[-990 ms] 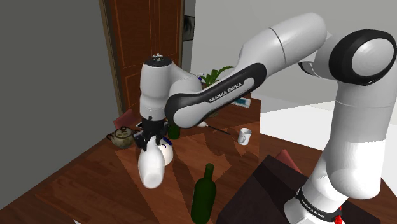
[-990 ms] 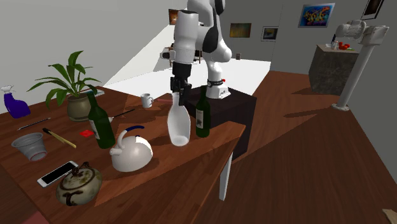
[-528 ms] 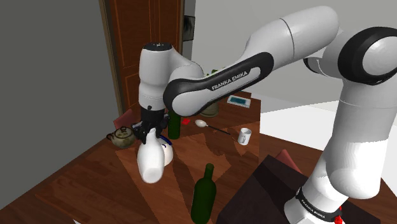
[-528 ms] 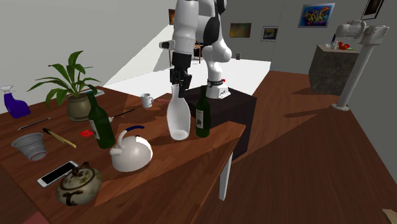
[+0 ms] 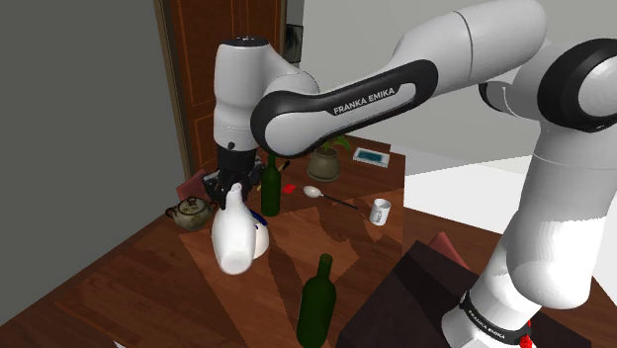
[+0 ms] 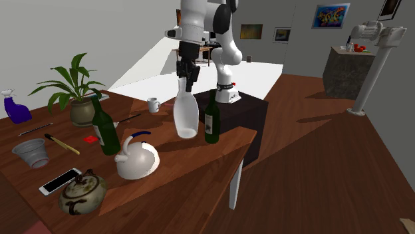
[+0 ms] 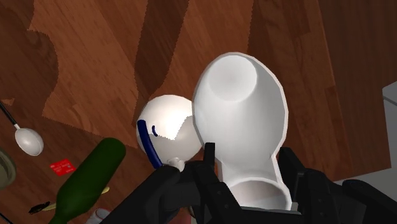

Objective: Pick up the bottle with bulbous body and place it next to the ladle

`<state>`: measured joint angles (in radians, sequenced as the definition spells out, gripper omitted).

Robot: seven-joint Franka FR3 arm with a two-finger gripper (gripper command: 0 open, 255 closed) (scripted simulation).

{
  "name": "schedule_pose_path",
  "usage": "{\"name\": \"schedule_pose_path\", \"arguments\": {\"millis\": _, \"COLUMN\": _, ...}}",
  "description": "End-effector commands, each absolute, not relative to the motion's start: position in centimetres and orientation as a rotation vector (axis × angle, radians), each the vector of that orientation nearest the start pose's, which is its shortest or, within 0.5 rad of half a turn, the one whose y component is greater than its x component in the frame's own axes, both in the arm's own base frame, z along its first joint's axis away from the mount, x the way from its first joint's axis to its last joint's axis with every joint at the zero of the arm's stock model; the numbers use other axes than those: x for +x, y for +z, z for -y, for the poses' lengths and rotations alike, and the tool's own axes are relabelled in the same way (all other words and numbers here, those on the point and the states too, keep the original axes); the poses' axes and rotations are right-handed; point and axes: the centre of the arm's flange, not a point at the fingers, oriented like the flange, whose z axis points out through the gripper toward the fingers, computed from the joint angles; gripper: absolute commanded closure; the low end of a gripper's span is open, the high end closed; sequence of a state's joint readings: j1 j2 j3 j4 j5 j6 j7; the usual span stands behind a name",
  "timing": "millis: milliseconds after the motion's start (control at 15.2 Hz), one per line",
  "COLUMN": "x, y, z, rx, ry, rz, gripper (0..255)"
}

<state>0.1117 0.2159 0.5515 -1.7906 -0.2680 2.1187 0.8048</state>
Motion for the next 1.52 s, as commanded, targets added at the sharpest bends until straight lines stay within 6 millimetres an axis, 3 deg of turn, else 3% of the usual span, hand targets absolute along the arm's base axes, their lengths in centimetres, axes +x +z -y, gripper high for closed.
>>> {"name": "schedule_pose_path", "arguments": {"millis": 0, "x": 51.5, "y": 47.1, "z": -36.1, "rx": -3.121, "ry": -0.306, "rz": -0.058, "gripper": 255}}
{"name": "schedule_pose_path", "arguments": {"millis": 1452, "x": 51.5, "y": 58.7, "z": -36.1, "rx": -3.121, "ry": -0.306, "rz": -0.058, "gripper": 255}}
